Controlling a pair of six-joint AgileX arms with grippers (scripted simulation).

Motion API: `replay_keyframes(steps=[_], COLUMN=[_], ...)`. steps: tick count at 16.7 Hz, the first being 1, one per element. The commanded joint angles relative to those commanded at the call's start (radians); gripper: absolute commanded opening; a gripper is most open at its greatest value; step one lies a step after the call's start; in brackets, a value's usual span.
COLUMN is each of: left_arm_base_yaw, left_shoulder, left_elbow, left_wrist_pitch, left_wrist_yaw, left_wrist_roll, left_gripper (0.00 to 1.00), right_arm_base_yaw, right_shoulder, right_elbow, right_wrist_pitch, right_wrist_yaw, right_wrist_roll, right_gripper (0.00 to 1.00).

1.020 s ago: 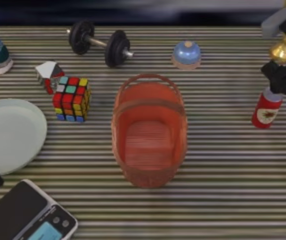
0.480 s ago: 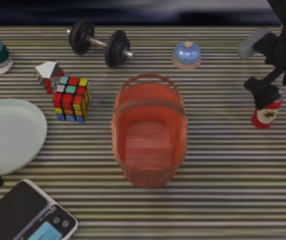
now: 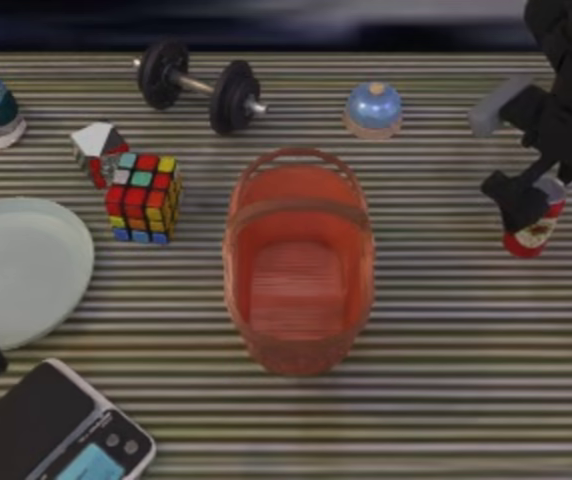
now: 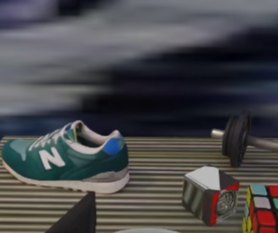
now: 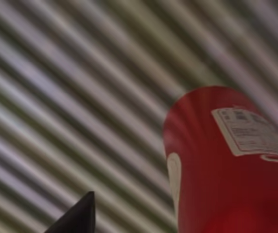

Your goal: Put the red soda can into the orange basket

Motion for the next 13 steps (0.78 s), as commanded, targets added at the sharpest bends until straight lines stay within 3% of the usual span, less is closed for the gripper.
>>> replay_keyframes(steps=[7, 13], left_arm_base_yaw=[0.000, 0.000], left_shoulder=[0.000, 0.000], left_elbow=[0.000, 0.000], left_wrist_pitch=[0.000, 0.000], left_wrist_yaw=[0.000, 0.000], left_wrist_roll=[0.000, 0.000], left_gripper=[1.00, 1.00], right_arm_base_yaw=[0.002, 0.002], right_shoulder=[0.021, 0.021], right_elbow=[-0.055, -0.055], right_wrist_pitch=[0.075, 0.075], right_wrist_yaw=[0.000, 0.000], right_wrist_roll=[0.001, 0.001], right_gripper=[1.00, 0.55])
